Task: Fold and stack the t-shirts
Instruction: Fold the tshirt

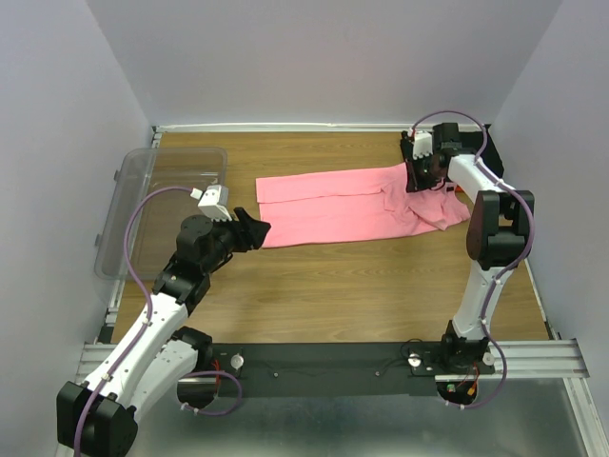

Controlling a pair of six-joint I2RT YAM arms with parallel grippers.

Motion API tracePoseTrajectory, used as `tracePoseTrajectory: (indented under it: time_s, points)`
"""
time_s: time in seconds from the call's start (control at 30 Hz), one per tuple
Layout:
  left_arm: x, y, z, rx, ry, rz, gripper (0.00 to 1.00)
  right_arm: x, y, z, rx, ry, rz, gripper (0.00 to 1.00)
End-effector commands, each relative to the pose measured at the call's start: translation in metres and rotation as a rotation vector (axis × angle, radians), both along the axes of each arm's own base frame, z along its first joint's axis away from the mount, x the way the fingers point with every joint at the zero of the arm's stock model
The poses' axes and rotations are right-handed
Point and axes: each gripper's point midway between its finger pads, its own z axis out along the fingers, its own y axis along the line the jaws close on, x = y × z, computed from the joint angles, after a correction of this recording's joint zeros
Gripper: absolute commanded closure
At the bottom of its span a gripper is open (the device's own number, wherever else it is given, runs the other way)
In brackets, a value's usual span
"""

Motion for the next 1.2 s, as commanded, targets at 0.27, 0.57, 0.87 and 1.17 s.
tracePoseTrajectory:
  time_s: [0.27, 0.57, 0.87, 1.17]
  points:
    - [0.000, -0.001, 0.003, 0.001, -0.023, -0.018, 0.35, 0.000, -0.011, -0.015, -0.047, 0.050, -0.026, 0.60]
    - [0.000, -0.002, 0.002, 0.001, -0.020, -0.018, 0.35, -0.004, -0.010, -0.022, -0.043, 0.077, -0.018, 0.70]
    - [0.000, -0.001, 0.003, 0.003, -0.023, -0.018, 0.35, -0.004, -0.007, -0.009, -0.026, 0.057, -0.004, 0.99]
    - [0.000, -0.001, 0.003, 0.003, -0.023, -0.018, 0.35, 0.000, -0.014, -0.008, -0.066, 0.053, -0.011, 0.49]
